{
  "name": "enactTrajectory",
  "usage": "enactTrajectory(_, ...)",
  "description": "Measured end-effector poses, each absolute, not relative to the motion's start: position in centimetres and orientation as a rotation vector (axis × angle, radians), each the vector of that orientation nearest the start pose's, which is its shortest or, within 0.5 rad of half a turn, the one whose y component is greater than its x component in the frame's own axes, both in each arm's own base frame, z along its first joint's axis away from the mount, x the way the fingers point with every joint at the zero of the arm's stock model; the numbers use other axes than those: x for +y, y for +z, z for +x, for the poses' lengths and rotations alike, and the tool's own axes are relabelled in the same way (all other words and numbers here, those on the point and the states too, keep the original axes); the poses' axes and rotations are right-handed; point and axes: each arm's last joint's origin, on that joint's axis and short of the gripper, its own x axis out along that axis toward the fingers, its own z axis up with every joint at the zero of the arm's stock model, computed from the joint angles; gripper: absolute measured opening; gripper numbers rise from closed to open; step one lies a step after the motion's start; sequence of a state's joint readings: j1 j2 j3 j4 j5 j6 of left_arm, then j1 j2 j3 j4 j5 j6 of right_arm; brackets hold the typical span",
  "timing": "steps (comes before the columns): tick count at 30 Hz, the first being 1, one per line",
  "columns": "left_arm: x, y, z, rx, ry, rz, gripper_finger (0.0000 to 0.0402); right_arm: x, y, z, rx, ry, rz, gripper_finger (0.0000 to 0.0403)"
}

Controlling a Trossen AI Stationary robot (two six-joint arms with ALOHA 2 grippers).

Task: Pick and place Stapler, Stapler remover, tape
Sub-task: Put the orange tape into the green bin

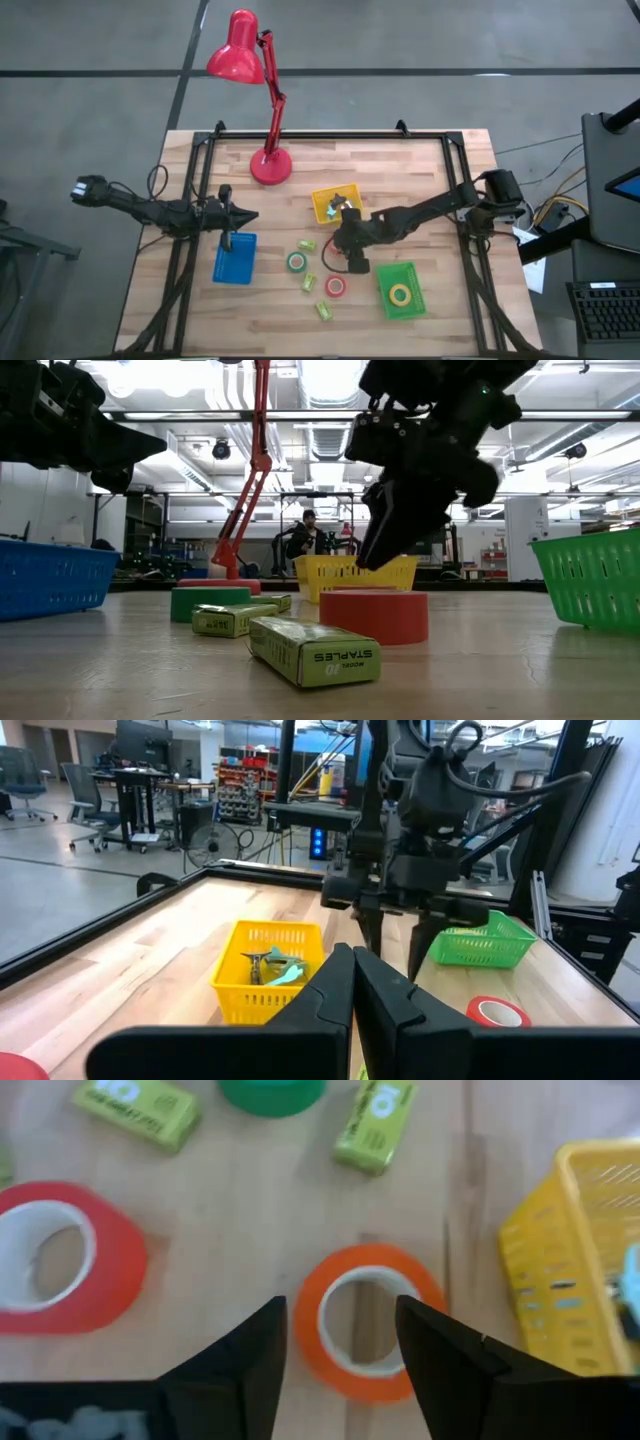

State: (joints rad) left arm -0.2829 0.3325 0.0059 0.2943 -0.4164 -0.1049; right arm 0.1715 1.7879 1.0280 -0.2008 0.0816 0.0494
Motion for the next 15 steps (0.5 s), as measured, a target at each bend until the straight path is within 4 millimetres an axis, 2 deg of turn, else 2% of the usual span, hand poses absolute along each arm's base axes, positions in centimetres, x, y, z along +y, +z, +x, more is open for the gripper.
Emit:
enactTrajectory(7,-2.1,16.5,11.5,0.024,0.135,-0.094,0.0010,6.0,14.2,35.0,1.001,0.065,-0.082,0.0200)
enactTrajectory(11,-2.1,16.5,11.5,0.027,0.135,-0.092,0.0010,6.2,13.3,35.0,1.030,0.071,-0.087,0.0192)
enactTrajectory(15,-2.1,16.4,11.5,0.027,0.135,-0.092,0.0010,6.2,13.3,35.1,1.032,0.072,-0.082,0.0181)
